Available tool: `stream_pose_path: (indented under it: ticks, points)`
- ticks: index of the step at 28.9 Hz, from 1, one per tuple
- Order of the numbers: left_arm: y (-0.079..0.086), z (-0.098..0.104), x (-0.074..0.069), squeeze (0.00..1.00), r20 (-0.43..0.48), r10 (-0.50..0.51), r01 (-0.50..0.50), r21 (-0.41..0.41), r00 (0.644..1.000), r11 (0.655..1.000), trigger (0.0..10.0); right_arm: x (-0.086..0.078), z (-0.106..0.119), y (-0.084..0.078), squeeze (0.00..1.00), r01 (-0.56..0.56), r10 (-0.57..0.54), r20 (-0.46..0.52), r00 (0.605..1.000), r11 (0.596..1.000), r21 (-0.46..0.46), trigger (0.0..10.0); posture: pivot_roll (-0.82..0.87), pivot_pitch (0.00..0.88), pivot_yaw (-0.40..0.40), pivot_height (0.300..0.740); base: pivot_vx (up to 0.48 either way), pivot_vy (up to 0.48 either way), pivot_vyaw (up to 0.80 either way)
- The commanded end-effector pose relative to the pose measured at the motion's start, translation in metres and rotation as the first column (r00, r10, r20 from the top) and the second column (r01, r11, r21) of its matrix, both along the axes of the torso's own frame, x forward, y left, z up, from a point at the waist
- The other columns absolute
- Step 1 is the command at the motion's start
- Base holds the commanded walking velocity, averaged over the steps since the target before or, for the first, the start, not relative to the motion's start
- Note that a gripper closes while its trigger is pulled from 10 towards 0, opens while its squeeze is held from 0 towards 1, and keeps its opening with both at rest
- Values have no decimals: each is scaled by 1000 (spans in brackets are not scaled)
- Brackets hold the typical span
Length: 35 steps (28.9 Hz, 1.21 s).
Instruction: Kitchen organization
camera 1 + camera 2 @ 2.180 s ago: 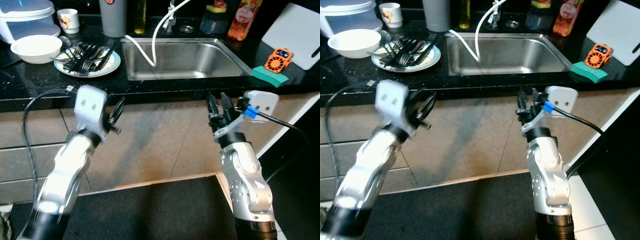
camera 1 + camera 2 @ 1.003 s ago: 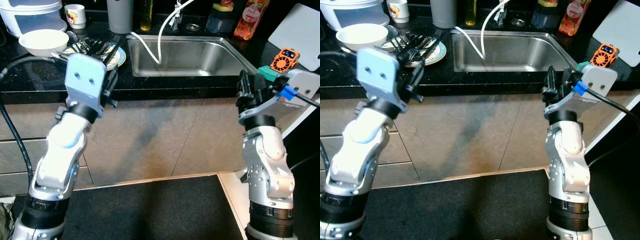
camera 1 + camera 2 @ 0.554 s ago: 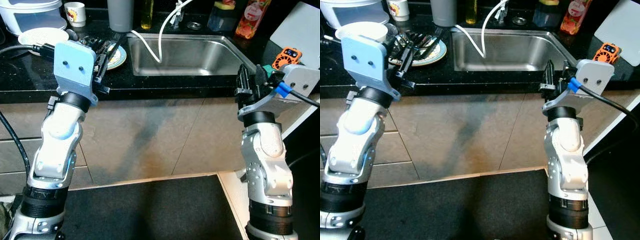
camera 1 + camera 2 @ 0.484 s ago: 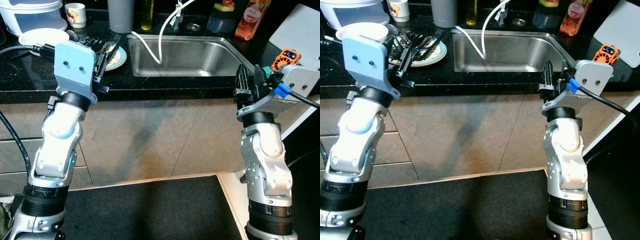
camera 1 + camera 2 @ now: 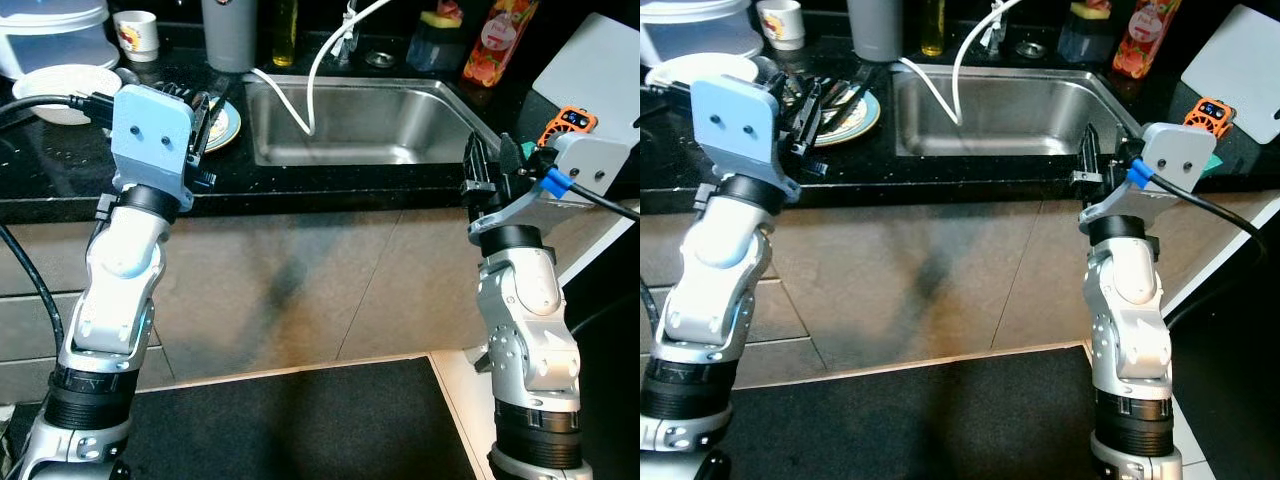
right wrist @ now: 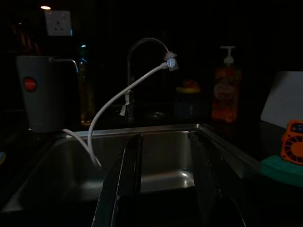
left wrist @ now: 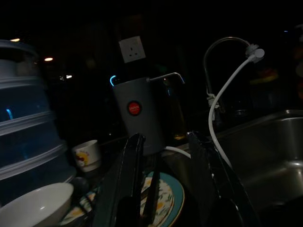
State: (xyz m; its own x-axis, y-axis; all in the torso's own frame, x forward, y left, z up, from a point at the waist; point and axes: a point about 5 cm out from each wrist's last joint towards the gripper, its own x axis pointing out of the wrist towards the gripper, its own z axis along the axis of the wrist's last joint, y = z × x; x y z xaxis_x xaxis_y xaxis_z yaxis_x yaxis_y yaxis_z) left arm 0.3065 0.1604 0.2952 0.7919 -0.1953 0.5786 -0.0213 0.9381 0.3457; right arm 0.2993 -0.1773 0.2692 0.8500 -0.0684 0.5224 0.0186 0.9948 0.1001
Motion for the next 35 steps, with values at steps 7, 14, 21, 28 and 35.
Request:
stream_pose_path:
  ticks: [7,14,21,28,35]
  points:
    - [-2,-1,1,0,9,-1,1,4,1000,1000,10000,1,-4,-3,0,7,-7,-12,1000,1000,-4,10000,28,53,-107,740,471,0,0]
    - [-2,-3,2,0,9,2,-2,10,1000,1000,10000,1,-6,-3,0,2,-2,-16,1000,1000,-3,10000,28,53,-107,740,410,0,0]
    - [-2,-3,3,0,7,5,-5,10,1000,1000,10000,1,-7,-2,0,1,-1,-19,1000,1000,-2,10000,30,55,-105,740,392,0,0]
    - [0,-3,3,0,10,9,-9,11,1000,1000,10000,1,-8,-1,0,-3,3,-22,1000,1000,2,10000,33,59,-103,740,382,0,0]
    - [0,-3,4,0,9,11,-11,12,1000,1000,10000,1,-9,0,0,-6,6,-24,1000,1000,4,10000,33,60,-100,740,381,0,0]
